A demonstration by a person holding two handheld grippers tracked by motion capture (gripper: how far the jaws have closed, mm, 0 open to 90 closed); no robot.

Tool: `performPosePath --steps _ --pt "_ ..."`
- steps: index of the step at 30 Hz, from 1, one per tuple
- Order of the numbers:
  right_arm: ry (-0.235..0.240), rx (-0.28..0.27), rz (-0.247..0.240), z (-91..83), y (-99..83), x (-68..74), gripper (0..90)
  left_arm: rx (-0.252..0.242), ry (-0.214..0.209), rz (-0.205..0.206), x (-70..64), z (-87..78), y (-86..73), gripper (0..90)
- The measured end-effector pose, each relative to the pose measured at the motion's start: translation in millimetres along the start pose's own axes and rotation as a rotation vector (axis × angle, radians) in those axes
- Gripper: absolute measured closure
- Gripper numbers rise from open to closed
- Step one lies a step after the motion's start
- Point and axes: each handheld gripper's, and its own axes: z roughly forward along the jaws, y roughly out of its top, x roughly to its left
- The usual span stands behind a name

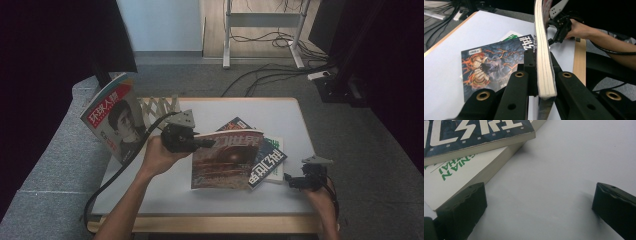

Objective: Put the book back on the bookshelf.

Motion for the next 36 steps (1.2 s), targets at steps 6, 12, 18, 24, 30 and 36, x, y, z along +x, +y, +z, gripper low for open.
performPosePath --steps 6,12,18,24,30,36 --pt "0.001 -0.005 0.002 0.0 -0.6 0.0 0.0 -0.022 0.032 -0.02 0.5 -20.9 -6.8 84.1" --pt "0.001 -0.008 0.002 0.1 -0.8 0.0 0.0 -0.043 0.079 -0.043 -0.6 -43.3 -13.7 84.1" --pt "-0.001 -0.008 0.002 0.0 -0.9 0.2 0.0 -0.064 0.128 -0.077 2.8 -64.8 -23.1 84.1" --pt "-0.001 -0.009 0.001 0.1 -1.0 0.3 0.0 -0.082 0.187 -0.12 6.6 -86.6 -33.8 84.1" --pt "-0.001 -0.009 0.001 0.1 -1.0 0.3 0.0 -0.078 0.281 -0.145 8.9 -104.4 -44.6 84.1" --pt "0.0 -0.011 -0.002 0.3 -1.0 0.1 0.0 -0.095 0.329 -0.195 17.3 -118.1 -61.5 84.1"
